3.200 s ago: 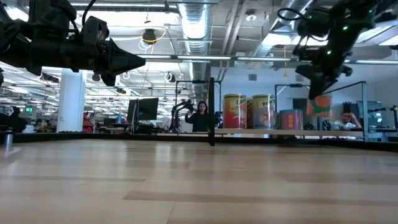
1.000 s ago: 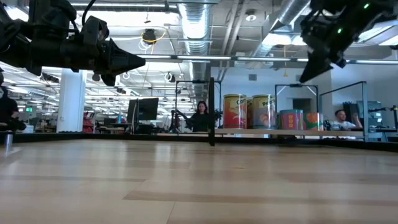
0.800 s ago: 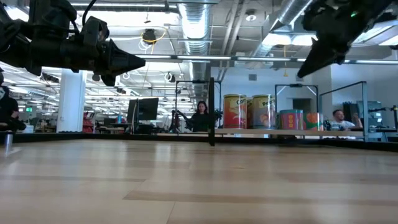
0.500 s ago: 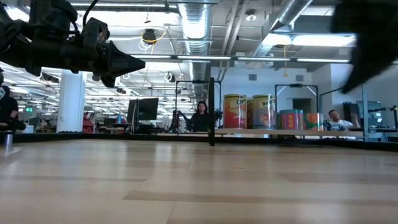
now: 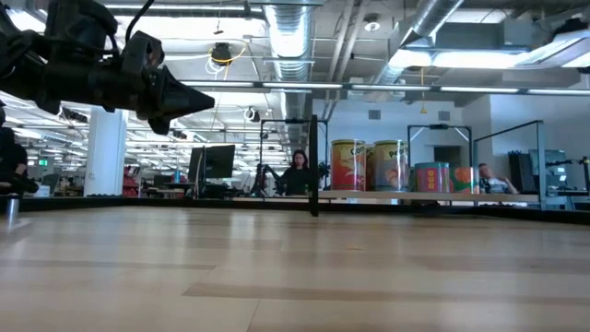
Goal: Pick and place cans onto a shelf
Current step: Put the canned peas on the shelf
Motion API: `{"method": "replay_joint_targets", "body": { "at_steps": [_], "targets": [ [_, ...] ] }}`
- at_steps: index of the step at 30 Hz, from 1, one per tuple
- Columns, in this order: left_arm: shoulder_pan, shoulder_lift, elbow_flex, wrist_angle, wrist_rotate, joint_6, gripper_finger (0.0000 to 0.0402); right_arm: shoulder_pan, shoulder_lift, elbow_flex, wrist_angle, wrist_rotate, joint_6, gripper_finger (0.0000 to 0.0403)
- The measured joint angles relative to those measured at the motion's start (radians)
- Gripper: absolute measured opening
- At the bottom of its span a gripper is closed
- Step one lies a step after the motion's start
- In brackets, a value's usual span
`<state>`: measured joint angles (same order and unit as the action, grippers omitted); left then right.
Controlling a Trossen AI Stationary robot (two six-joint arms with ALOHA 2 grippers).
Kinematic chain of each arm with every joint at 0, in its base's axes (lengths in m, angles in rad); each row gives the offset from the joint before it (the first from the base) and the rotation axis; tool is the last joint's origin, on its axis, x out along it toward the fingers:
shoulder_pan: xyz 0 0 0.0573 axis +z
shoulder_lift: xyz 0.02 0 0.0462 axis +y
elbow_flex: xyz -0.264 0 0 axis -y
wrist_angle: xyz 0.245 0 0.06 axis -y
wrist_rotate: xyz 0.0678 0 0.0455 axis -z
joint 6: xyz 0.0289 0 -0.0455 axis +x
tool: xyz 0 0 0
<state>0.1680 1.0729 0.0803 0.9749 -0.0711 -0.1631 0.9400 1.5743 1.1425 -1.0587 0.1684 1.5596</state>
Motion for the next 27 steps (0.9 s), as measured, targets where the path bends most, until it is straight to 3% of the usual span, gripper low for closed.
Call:
{"method": "replay_joint_targets", "body": {
  "at_steps": [8,13,19,27],
  "targets": [
    [0.000,0.000,0.000,-0.052,0.003,-0.026,0.0000,0.049,0.150,0.125,-0.039,-0.123,0.074,0.0173],
    [-0.002,0.000,0.000,-0.052,0.012,-0.042,0.0000,0.046,0.201,0.127,-0.044,-0.149,0.074,0.0196],
    [-0.023,0.000,0.000,-0.057,0.012,-0.033,0.0000,0.026,0.233,0.126,-0.061,-0.166,0.038,0.0159],
    [-0.025,0.000,0.000,-0.058,0.001,-0.030,0.0000,0.000,0.233,0.126,-0.067,-0.173,-0.046,0.0046]
  ]
}}
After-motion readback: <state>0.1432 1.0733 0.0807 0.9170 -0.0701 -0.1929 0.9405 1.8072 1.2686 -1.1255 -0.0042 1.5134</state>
